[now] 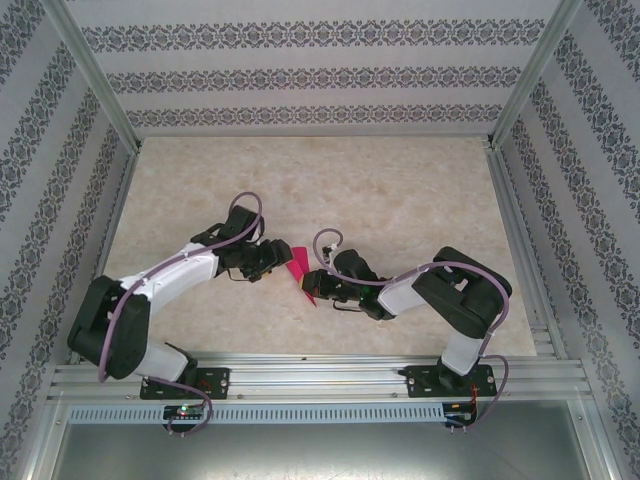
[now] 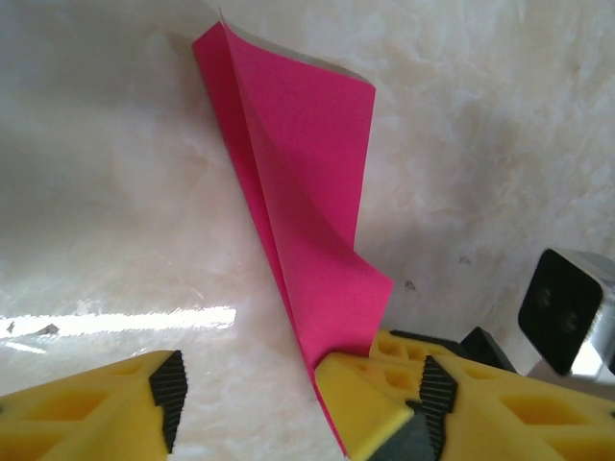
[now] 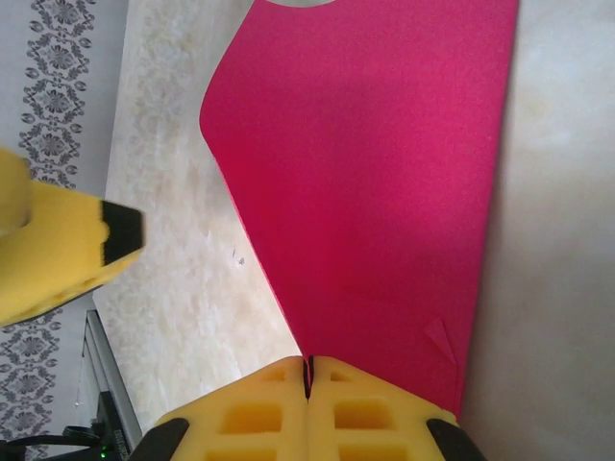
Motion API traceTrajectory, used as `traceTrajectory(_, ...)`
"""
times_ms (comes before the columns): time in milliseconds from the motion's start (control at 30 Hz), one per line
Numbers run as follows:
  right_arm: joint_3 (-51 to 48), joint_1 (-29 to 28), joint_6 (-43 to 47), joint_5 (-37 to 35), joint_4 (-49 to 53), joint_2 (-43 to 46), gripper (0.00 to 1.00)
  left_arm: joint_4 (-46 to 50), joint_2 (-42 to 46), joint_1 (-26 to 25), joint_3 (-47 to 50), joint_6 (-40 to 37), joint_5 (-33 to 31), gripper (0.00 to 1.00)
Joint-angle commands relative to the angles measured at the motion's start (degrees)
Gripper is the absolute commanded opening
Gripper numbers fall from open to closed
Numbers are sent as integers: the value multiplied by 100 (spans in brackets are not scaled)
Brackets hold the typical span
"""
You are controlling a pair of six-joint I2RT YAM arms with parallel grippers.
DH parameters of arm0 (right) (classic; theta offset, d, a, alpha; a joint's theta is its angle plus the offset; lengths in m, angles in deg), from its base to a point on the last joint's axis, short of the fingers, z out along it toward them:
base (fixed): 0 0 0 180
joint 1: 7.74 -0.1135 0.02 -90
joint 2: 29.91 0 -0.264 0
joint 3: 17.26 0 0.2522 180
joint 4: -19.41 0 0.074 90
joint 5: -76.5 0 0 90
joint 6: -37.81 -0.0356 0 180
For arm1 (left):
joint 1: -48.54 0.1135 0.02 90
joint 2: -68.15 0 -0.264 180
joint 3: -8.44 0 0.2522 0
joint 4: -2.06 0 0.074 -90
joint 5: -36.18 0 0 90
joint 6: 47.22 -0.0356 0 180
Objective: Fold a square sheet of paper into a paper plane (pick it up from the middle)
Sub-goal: Fold the wing for the fifth time at the center of the table.
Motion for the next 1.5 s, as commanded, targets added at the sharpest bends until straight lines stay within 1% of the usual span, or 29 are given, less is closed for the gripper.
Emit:
traceTrajectory(0,-7,-77,416,-149,0,130,0,72,-445,-20,-445,127,47,72)
traceTrajectory(100,33,-225,987,-503,241,314,0,374,-872,-11,-760,270,-29,72)
traceTrajectory(200,166,-401,1589,-854,749,493,1,372,-1178,-12,-913,400,95,71)
traceTrajectory(267,280,-530,1954,-1098,1068,579,1,375,-1312,-17,-970,428,102,69)
traceTrajectory(400,324,-739,2428,-1569,1238,674,3,650,-1445,-11,-1065,317,108,62)
traceTrajectory(533,515,-939,2868,-1933,1667,692,5,656,-1372,-10,-961,323,82,49)
traceTrajectory(667,549,-1090,3189,-2294,1837,725,9,749,-1340,-13,-972,275,57,39)
traceTrajectory(733,532,-1130,3317,-2429,1885,766,13,810,-1348,-10,-1000,223,49,30)
traceTrajectory(800,579,-1174,3467,-2524,2043,814,14,820,-1339,-11,-994,202,42,23)
traceTrajectory(833,609,-1213,3567,-2564,2118,830,16,831,-1339,-10,-1001,192,37,19)
traceTrajectory(867,627,-1241,3678,-2636,2190,848,18,840,-1347,-12,-1011,183,42,17)
traceTrajectory(933,669,-1364,3963,-2857,2347,868,20,857,-1348,-10,-1030,165,66,15)
traceTrajectory(967,708,-1429,4103,-2969,2430,877,21,858,-1348,-17,-1027,156,70,12)
traceTrajectory(1000,760,-1508,4266,-3130,2556,868,25,866,-1344,-15,-1027,156,69,11)
traceTrajectory(1033,841,-1582,4427,-3283,2688,832,26,867,-1344,-15,-1030,156,68,11)
traceTrajectory(1167,1250,-1788,4855,-3655,3339,578,26,825,-1357,-11,-1027,167,111,10)
traceTrajectory(1233,1348,-1895,4991,-3902,3439,469,28,831,-1364,-14,-1040,148,124,8)
traceTrajectory(1300,1450,-1939,5065,-3979,3538,384,29,839,-1357,-10,-1051,147,122,7)
traceTrajectory(1367,1551,-1983,5146,-3978,3632,287,33,831,-1354,-8,-1067,147,136,7)
traceTrajectory(1467,1651,-2122,5269,-4240,3760,164,34,840,-1386,-14,-1117,139,160,4)
